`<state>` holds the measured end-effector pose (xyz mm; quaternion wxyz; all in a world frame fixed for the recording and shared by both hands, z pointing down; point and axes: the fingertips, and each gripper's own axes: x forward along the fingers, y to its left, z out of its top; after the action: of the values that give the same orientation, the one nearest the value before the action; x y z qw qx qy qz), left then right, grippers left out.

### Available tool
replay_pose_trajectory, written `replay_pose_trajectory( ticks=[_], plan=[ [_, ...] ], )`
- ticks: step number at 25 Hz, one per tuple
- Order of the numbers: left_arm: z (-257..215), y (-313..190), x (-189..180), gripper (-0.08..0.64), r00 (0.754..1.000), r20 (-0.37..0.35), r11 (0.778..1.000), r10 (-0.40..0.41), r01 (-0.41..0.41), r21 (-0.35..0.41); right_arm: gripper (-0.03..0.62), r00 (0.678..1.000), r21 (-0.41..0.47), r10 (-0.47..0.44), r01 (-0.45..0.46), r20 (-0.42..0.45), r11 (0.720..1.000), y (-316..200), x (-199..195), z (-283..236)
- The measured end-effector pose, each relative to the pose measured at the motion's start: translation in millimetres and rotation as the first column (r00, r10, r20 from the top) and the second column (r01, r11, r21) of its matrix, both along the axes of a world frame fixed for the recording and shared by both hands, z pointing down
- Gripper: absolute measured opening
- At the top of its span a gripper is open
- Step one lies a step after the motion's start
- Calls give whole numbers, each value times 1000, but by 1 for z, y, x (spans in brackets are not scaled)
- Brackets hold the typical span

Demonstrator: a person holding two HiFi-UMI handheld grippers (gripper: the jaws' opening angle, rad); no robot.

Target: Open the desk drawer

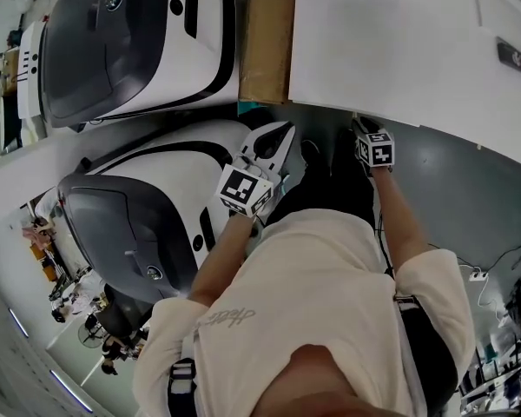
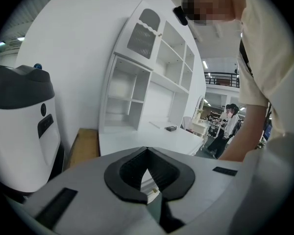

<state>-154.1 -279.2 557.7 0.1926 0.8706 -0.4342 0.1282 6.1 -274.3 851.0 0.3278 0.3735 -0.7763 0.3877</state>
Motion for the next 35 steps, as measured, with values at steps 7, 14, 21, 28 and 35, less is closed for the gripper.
replay_pose_trajectory(
  ticks=[7,14,21,28,35],
  plan=[
    [13,-2,-14,0,1000,8,999,-17,17,-37,110,987,-81,156,-158,-22,984,-9,3,29],
    [24,-2,-19,0,1000,2,998,-18,18,-65,110,977,-166,209,-212,-34,963,-13,-4,50],
    [30,-4,-26,0,1000,-8,997,-22,22,-75,81,967,-193,251,-254,-43,948,-18,-10,50],
    [26,2,-34,0,1000,-17,998,-23,21,-66,80,965,-203,257,-262,-48,944,-16,-8,49],
    [21,14,-43,0,1000,-25,999,-9,8,-45,80,964,-213,259,-267,-66,940,-11,-10,49]
  ],
)
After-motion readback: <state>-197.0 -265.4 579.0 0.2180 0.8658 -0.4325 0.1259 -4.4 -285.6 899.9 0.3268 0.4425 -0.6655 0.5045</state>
